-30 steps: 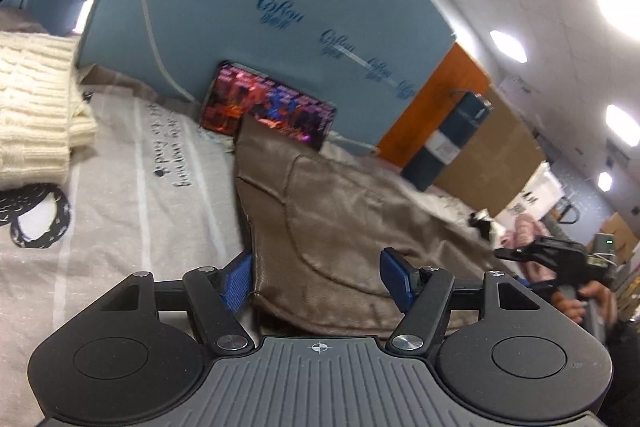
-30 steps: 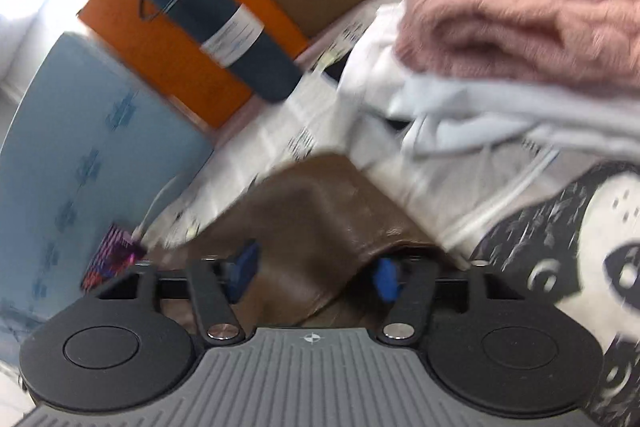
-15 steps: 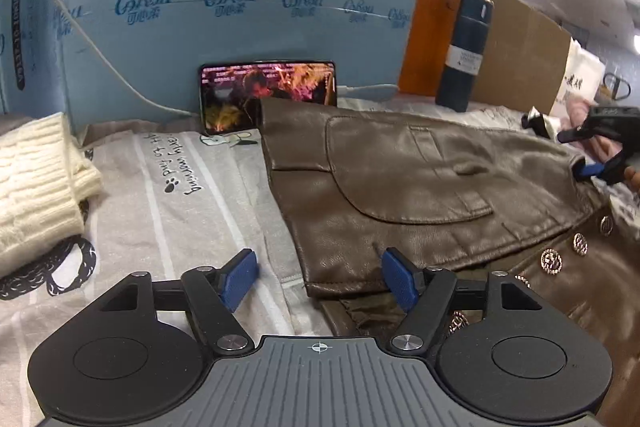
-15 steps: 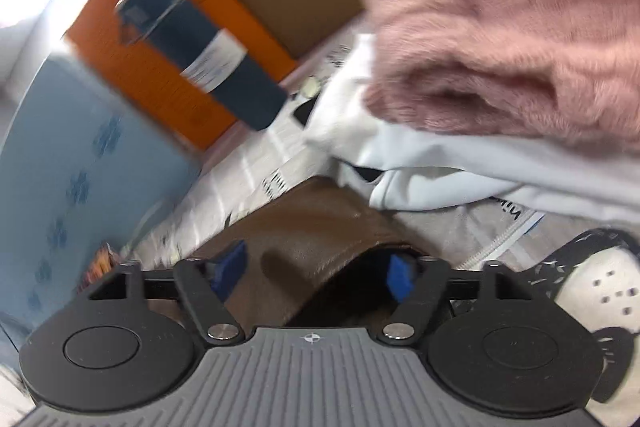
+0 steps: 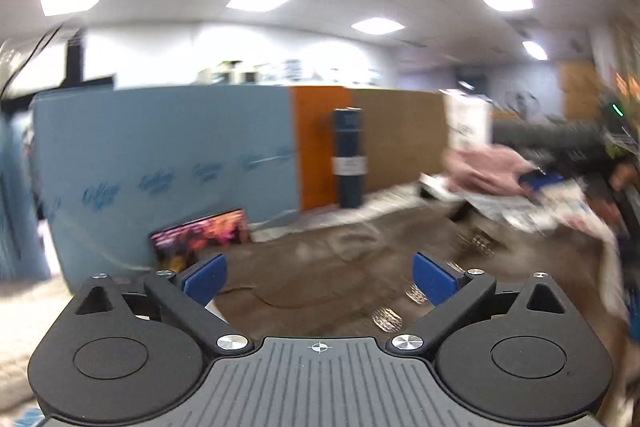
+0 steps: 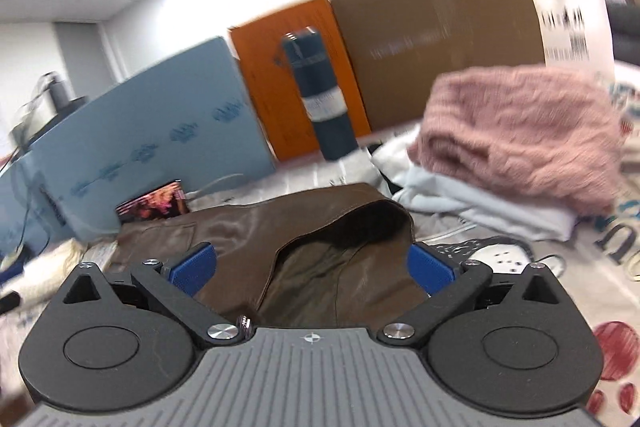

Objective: Fold clothes

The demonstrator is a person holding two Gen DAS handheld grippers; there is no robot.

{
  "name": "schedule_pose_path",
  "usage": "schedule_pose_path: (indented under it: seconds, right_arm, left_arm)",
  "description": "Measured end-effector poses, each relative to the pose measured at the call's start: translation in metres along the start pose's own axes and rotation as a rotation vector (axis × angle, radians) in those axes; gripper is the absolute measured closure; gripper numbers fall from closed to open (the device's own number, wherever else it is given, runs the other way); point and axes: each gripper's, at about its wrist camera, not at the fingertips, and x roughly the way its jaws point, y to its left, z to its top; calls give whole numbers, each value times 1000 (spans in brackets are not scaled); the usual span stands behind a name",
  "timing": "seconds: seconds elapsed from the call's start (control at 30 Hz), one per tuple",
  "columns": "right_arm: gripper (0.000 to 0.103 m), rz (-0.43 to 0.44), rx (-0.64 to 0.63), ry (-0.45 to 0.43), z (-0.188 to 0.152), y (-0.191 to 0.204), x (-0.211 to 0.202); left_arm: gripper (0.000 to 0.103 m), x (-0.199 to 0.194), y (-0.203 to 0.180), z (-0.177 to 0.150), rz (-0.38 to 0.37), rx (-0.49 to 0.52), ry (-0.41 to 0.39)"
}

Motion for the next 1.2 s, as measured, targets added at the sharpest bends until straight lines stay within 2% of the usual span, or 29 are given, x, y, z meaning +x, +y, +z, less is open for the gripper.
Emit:
schedule_pose_path:
  seconds: [0.07, 0.2, 0.33, 0.43, 0.6, 0.67, 0.77, 1.0, 1.13, 1.2]
  right_arm:
    - [0, 22, -75, -20, -13, 5, -15]
    - [0, 81, -238, -26, -37, 17, -43]
    - [0, 143, -412, 19, -61, 31, -62]
    - [0, 186, -537, 62, -77, 39, -77]
    - [0, 167, -743, 140, -98, 54, -89]
    - [0, 149, -805, 171, -103, 59, -86]
    - [0, 125, -858, 198, -107, 65, -78]
    - [0, 198, -901, 173, -107, 89, -59]
    - [0, 186, -911, 150, -107, 96, -48]
    - [0, 142, -893, 143, -104, 89, -46]
  left_arm:
    - [2, -15, -19, -3, -17, 78, 36]
    - [2, -43, -42, -8, -56, 158, 76]
    - [0, -64, -61, -11, -154, 230, 115]
    - [0, -66, -82, -16, -185, 336, 178]
    - [0, -53, -112, -31, -161, 510, 277]
    - [0, -48, -118, -37, -143, 565, 291]
    - [0, -42, -124, -42, -95, 615, 286]
    - [0, -36, -135, -52, -56, 732, 194]
    - [0, -32, -130, -52, -36, 717, 183]
    - [0, -32, -121, -51, -10, 682, 189]
